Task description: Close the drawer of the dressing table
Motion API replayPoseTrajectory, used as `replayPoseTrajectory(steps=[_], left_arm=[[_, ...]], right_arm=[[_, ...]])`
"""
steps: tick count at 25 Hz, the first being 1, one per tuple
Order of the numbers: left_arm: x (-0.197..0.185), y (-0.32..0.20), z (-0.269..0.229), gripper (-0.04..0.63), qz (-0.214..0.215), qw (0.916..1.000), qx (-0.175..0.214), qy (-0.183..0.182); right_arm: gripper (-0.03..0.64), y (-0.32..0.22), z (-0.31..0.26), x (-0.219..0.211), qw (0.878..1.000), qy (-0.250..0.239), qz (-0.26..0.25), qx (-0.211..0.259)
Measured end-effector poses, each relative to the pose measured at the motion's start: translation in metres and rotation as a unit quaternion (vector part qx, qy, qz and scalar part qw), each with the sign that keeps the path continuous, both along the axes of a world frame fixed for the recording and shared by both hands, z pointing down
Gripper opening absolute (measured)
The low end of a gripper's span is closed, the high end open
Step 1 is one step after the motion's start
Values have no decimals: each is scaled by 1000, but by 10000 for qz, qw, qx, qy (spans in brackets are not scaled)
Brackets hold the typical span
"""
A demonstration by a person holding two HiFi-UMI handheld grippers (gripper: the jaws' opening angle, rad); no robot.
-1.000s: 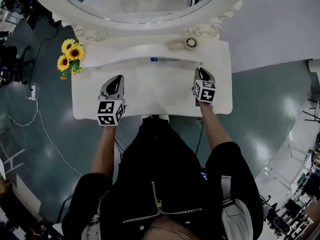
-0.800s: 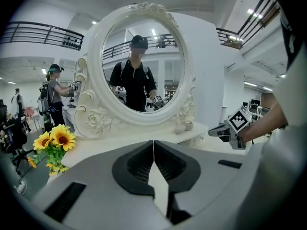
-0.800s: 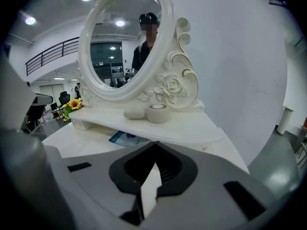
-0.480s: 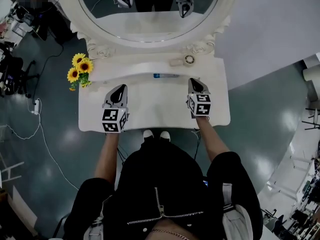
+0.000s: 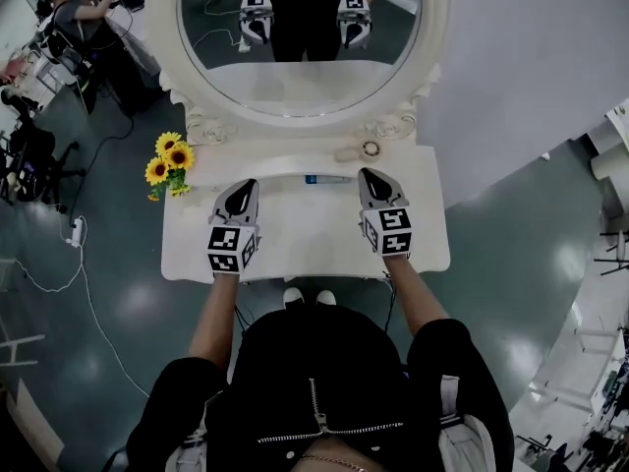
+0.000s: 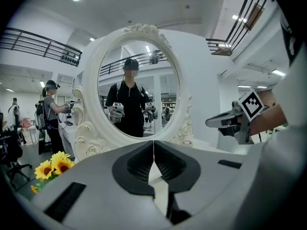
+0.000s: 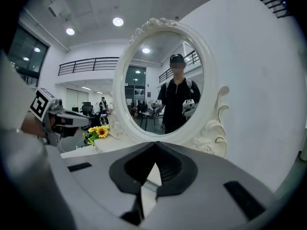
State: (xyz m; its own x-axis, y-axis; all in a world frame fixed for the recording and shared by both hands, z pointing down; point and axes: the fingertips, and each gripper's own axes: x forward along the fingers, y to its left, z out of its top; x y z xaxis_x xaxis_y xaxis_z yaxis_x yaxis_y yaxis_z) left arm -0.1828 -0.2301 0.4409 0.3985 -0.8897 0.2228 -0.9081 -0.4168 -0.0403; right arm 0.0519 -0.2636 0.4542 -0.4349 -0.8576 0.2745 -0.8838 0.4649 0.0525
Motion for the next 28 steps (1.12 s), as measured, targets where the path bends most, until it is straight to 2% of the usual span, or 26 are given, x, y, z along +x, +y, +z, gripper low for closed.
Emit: replayPoseTrajectory(steps=[17, 28], left_arm=[[14, 6, -6, 21, 76, 9998, 29, 166], [15, 11, 3, 21, 69, 9999, -59, 120]], right_arm=[[3, 16, -7, 13, 9998, -137, 131, 108], [4, 21, -9, 12, 9998, -132, 84, 137]])
